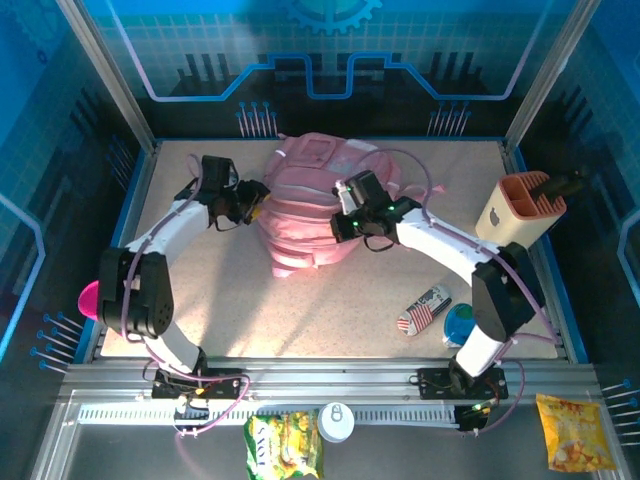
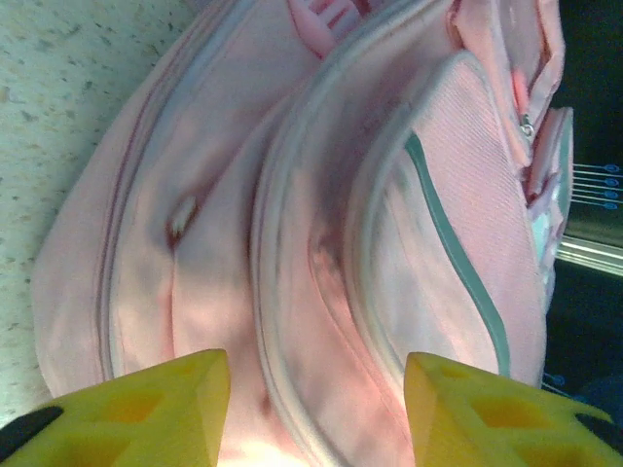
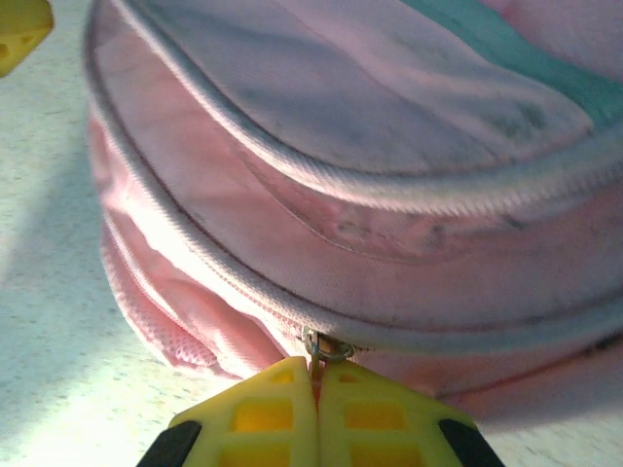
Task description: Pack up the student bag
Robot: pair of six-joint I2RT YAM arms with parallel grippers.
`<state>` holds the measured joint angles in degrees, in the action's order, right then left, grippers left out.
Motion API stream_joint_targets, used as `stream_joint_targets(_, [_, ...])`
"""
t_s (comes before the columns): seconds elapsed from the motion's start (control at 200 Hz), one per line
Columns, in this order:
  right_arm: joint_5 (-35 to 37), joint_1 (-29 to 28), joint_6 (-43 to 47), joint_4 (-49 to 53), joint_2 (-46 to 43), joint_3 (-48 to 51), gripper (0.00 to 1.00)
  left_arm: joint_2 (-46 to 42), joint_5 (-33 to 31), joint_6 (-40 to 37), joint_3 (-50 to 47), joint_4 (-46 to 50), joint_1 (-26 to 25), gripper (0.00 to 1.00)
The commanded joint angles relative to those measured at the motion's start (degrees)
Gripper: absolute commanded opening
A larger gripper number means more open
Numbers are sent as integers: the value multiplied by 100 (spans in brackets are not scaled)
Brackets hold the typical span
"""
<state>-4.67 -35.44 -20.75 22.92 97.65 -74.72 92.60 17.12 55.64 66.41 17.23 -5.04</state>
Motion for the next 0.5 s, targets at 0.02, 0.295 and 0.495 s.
stream_joint_targets(0.02, [-527, -277, -97, -336, 361, -636, 0, -635, 99, 250, -258, 171, 3, 55])
stream_joint_targets(0.295, [-770, -540, -183, -378, 858, -1183, 0, -1001, 449, 1367, -1097, -600, -375, 56])
stream_joint_targets(0.495, [-811, -554, -169, -341, 853, -1156, 0, -760, 441, 1674, -1228, -1095, -586, 55])
